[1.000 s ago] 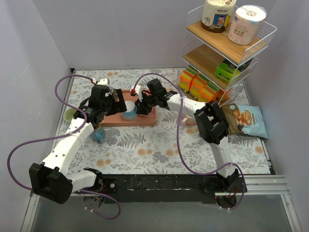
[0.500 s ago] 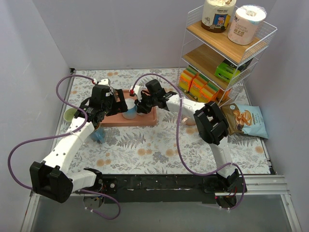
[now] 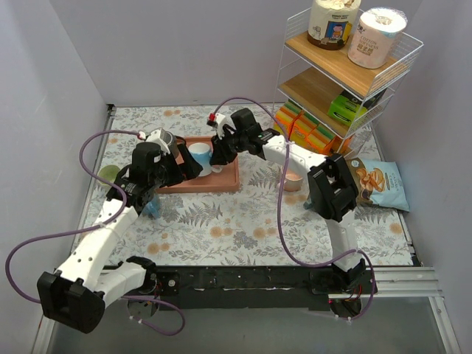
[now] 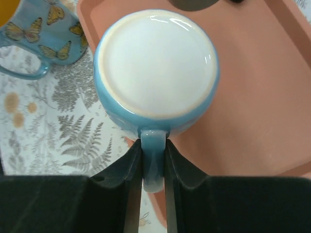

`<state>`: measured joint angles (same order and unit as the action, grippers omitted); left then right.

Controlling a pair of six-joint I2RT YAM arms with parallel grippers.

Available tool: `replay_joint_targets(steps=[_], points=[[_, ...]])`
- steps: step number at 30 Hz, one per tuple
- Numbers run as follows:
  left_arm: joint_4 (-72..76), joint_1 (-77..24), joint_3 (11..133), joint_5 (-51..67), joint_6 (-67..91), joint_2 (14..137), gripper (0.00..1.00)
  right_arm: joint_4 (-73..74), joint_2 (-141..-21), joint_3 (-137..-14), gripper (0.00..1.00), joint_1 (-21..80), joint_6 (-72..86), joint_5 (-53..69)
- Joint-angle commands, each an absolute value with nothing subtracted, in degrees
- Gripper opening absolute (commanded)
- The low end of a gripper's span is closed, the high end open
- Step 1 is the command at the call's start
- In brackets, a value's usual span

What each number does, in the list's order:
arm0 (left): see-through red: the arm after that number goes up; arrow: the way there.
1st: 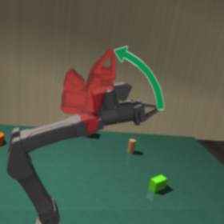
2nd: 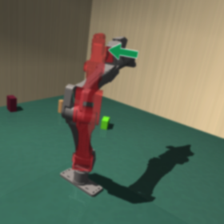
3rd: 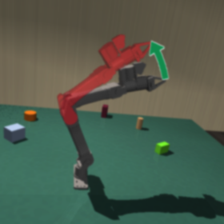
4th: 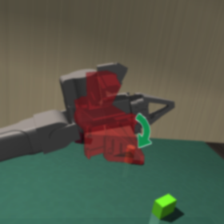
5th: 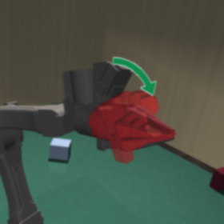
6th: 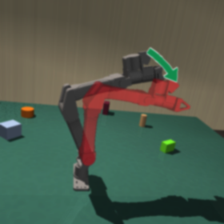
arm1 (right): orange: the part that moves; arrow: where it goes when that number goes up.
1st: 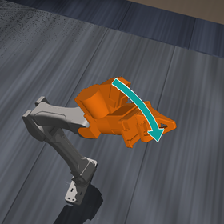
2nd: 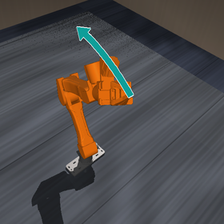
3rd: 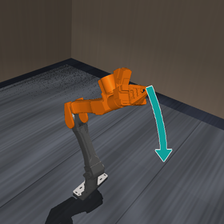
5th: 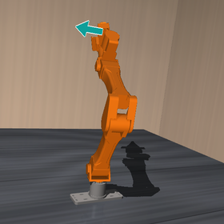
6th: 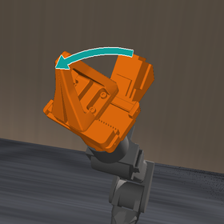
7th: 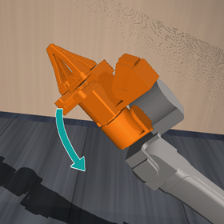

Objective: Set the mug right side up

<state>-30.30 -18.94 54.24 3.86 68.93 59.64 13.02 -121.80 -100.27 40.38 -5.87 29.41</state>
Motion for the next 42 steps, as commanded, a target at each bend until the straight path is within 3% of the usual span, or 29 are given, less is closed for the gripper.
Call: replay_joint_targets(steps=[1,8,16,26,30,42], points=[[-23.0,-19.0,50.5,11.4,74.7,54.7,0.98,0.6,-112.1,-95.0,0.01,39.2,9.0,37.5],[-12.0,-19.0,45.6,17.6,79.6,50.2,0.98,-25.8,-107.5,-85.1,0.01,37.6,44.1,45.5],[-7.4,-19.0,45.5,18.6,82.0,50.0,0.93,-48.1,-106.4,-79.3,0.01,37.5,74.4,41.4],[-0.4,-19.0,42.7,10.3,96.4,46.7,0.67,-57.7,-103.4,-76.9,0.01,37.6,86.3,33.8],[8.8,-19.0,41.1,9.7,100.5,46.1,0.65,-55.6,-102.6,-78.7,0.01,37.9,86.2,32.3],[14.6,-19.0,46.2,12.4,103.6,54.2,0.56,-61.6,-102.7,-78.7,0.01,39.5,95.2,28.0]])
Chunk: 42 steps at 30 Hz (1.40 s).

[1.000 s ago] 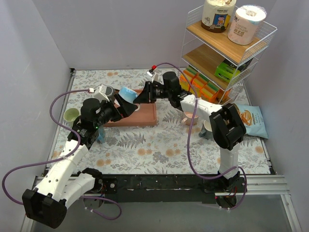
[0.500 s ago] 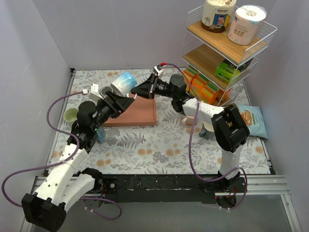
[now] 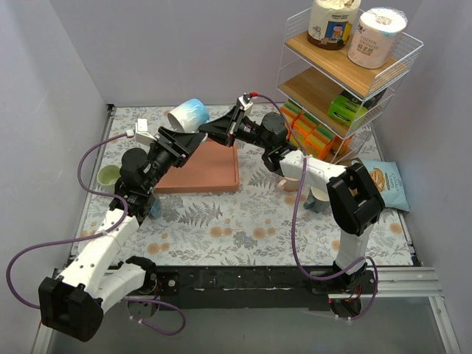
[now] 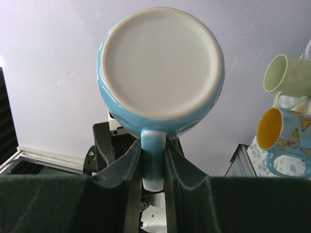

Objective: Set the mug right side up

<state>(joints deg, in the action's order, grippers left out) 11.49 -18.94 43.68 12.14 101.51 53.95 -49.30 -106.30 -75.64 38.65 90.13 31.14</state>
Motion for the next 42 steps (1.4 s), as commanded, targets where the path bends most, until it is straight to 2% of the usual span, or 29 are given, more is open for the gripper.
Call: replay_joint_targets(steps=[1,5,11,12,15,17,25,27,28,31,36,42], points=[[14.8,-18.9,46.3,12.5,103.8,54.8,0.55,-62.1,-102.7,-78.5,0.01,39.5,95.6,27.7],[15.7,-19.0,47.0,12.5,104.2,55.7,0.50,-63.2,-103.1,-78.8,0.01,39.9,96.6,27.7],[15.9,-19.0,47.1,12.4,104.9,56.0,0.35,-62.8,-103.2,-78.9,0.01,40.3,96.5,28.4],[15.9,-18.9,47.0,12.2,104.9,55.9,0.29,-62.9,-103.1,-78.3,0.01,40.3,96.6,28.5],[15.6,-19.0,47.0,12.0,104.8,55.7,0.18,-63.2,-102.7,-77.3,0.01,40.5,96.5,28.5],[15.2,-18.9,47.1,12.0,104.9,55.8,0.02,-63.2,-102.7,-77.2,0.01,40.5,96.4,28.7],[12.3,-18.9,49.9,11.3,105.4,55.8,0.00,-61.8,-102.4,-77.3,0.02,40.6,94.8,30.3],[12.2,-19.0,51.2,11.3,105.3,55.6,0.00,-61.0,-102.0,-77.0,0.18,40.5,93.7,30.3],[12.1,-19.0,51.5,11.2,105.2,55.3,0.00,-59.4,-101.2,-76.8,0.33,40.6,92.8,30.1],[12.6,-18.9,52.9,11.1,104.8,54.7,0.00,-54.9,-99.5,-77.5,0.48,40.5,88.3,29.8],[11.4,-19.0,55.8,10.7,103.5,54.3,0.00,-52.5,-98.9,-79.0,0.54,39.9,85.5,30.1],[8.4,-19.0,59.4,9.9,100.3,54.8,0.00,-41.9,-94.7,-75.9,0.59,38.6,77.0,29.0]])
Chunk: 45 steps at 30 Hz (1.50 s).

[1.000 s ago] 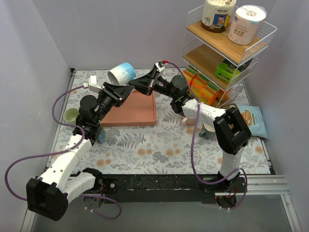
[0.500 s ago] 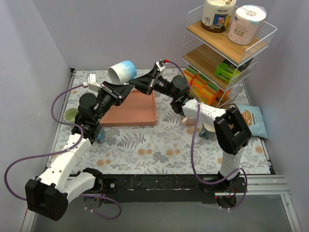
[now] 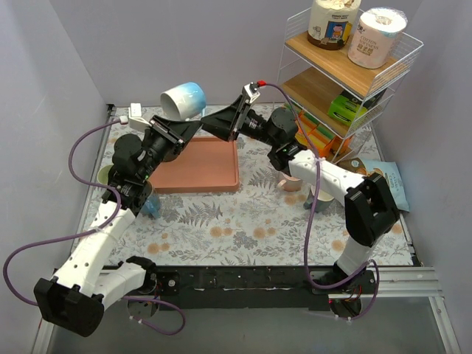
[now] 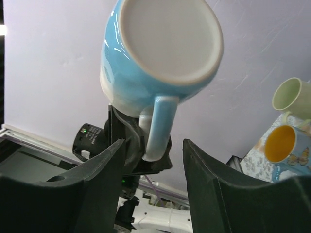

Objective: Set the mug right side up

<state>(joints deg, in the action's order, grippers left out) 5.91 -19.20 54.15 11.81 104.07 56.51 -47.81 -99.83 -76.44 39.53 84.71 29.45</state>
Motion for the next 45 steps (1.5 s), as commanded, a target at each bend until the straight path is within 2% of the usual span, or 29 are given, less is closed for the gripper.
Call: replay_joint_targets(steps=[1,6,10,16,20,21,25,41,45], points=[[7.6,-19.0,60.4,10.0,99.6,55.1,0.00,-40.2,-92.1,-72.5,0.60,37.8,75.5,28.4],[3.4,-19.2,64.8,13.3,91.1,60.0,0.00,-28.6,-82.5,-63.0,0.61,33.0,63.7,24.2],[-9.7,-20.7,72.8,15.6,87.5,68.4,0.00,-7.9,-71.8,-62.1,0.61,28.0,51.0,16.5],[-18.3,-29.4,76.8,6.3,82.8,75.3,0.00,5.9,-65.0,-64.8,0.63,22.6,40.9,7.7],[-24.5,-36.2,81.4,0.8,79.4,82.4,0.00,9.1,-63.5,-65.2,0.63,21.4,39.3,5.0],[-27.3,-38.5,83.0,-3.7,78.8,85.7,0.00,9.7,-63.1,-64.9,0.63,21.0,39.3,4.9],[-31.5,-42.1,85.5,-9.5,76.6,93.0,0.00,10.6,-61.8,-64.1,0.62,20.3,39.7,4.3],[-34.4,-46.8,106.2,-15.7,66.1,120.6,0.00,13.5,-56.8,-62.8,0.63,17.9,37.4,2.7],[-38.6,-47.5,110.9,-15.5,66.1,123.4,0.00,14.5,-56.1,-62.8,0.63,17.1,36.8,2.6]])
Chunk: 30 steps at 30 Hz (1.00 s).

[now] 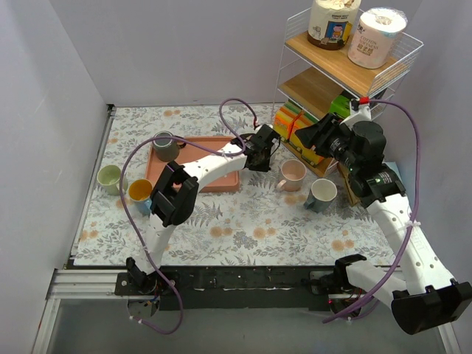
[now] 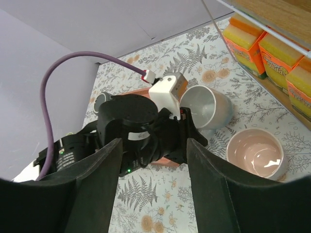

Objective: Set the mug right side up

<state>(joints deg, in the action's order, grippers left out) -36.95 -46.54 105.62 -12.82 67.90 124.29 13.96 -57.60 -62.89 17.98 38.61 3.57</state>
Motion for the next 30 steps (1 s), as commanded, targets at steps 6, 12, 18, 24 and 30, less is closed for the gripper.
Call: replay_joint_targets(steps=[6,12,18,24,30], points=[[-45.7,-47.8,115.3,-16.2,68.1,126.1,0.00,14.0,-56.1,-62.1,0.63,16.2,37.3,3.8],[-46.3,-47.9,116.7,-12.5,68.0,126.4,0.00,13.4,-57.0,-62.1,0.63,15.4,37.3,5.4],[-49.4,-47.9,120.8,-11.3,68.2,128.4,0.13,13.2,-57.2,-61.8,0.63,14.7,37.6,6.3],[-50.2,-47.9,120.6,-10.5,69.0,129.6,0.12,12.9,-57.3,-61.5,0.63,14.1,37.9,7.0],[-47.5,-48.0,117.1,-11.0,68.6,129.0,0.12,12.7,-56.8,-60.7,0.63,13.6,38.3,7.5]])
